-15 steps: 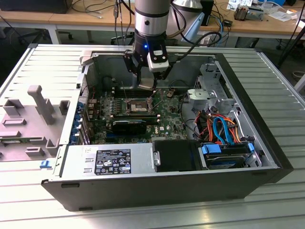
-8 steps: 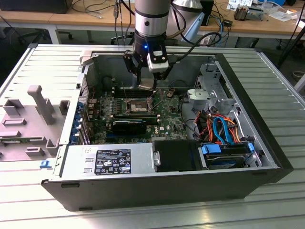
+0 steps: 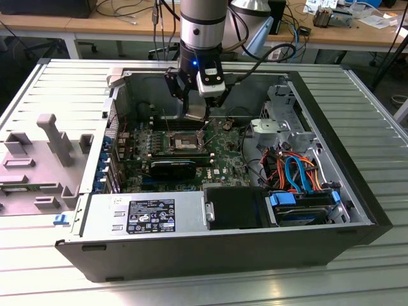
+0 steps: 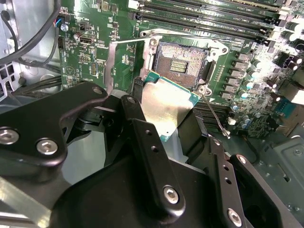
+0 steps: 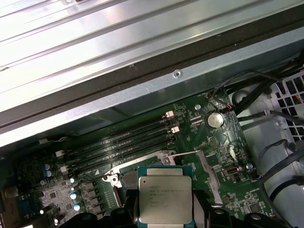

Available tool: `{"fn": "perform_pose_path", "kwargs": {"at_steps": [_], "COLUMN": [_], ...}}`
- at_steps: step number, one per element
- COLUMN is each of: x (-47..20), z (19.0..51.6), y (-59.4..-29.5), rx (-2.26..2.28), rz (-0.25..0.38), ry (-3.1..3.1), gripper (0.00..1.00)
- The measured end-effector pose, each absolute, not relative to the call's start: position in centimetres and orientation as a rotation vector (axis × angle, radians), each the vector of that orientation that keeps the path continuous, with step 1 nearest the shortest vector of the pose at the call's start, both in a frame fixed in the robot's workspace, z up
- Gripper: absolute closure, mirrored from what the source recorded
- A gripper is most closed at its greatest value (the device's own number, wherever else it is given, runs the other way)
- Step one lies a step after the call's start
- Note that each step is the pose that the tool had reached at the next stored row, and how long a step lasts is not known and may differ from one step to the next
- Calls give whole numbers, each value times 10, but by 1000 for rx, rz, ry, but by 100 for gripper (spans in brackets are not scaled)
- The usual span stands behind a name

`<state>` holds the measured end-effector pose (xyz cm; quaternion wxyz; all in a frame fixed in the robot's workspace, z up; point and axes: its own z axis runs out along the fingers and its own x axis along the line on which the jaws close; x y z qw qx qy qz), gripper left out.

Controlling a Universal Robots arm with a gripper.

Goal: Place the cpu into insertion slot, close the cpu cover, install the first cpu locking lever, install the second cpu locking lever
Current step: 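Place the cpu into insertion slot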

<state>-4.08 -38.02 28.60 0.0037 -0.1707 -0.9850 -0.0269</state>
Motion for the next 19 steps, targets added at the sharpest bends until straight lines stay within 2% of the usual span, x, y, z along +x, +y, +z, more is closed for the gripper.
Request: {"fn": "perform_pose_path", "kwargs": {"at_steps": [19], "x": [-41], "z": [283], "y": [-380], "rx": [-555], "rz": [-82], "ry": [-3084], "gripper": [46]}}
